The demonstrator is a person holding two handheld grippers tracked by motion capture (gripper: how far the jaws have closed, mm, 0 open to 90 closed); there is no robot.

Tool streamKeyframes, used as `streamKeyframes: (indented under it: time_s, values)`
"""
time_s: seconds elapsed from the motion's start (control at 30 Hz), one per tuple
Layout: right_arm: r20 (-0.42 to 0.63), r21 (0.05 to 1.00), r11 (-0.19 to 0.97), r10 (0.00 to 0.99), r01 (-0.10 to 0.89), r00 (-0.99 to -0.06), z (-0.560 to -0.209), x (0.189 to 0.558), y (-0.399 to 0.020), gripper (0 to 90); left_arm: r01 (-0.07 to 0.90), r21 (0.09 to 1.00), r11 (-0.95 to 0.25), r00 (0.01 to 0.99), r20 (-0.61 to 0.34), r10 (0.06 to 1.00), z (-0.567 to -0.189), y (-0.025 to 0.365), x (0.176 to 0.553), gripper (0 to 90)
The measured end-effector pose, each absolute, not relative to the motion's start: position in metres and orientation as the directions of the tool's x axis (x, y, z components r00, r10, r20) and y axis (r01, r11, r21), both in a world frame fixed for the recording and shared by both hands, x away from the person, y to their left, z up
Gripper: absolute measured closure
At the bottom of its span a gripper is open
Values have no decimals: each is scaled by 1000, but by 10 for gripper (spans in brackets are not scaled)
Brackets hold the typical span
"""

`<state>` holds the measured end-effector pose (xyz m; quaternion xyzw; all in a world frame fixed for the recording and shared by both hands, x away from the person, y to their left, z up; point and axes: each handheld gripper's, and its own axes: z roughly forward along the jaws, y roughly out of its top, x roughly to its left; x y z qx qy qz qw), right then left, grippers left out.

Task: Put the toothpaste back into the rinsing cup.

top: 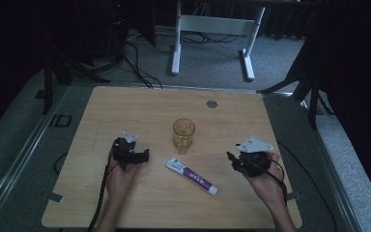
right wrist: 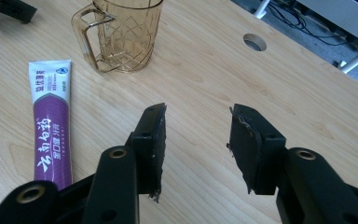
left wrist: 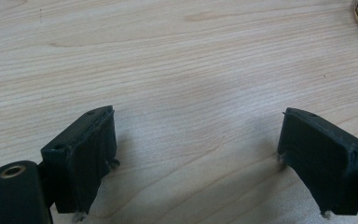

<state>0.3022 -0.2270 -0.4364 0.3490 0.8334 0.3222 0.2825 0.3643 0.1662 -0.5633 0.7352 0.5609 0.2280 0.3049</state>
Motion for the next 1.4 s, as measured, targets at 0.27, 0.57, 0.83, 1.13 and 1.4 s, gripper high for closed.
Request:
streamKeyframes:
  time_s: [0.27,0.57,0.83,1.13,1.4]
  values:
    - [-248,723,564,750,398,-613,-437,300,-221,564,685,705,-186,270,-8,963,-563,167,362,118]
    - [-224,721,528,791,449,-569,-432,303,-223,468,686,703,-186,268,-7,963,-563,167,361,119]
    - [-220,715,536,781,448,-584,-428,303,-219,511,686,703,-187,269,-6,963,-563,167,360,119]
    - [-210,698,568,746,437,-632,-429,304,-209,570,685,704,-187,269,-7,963,-563,166,360,119]
    - [-215,688,591,721,422,-659,-432,307,-198,584,685,705,-185,268,-7,963,-563,166,360,119]
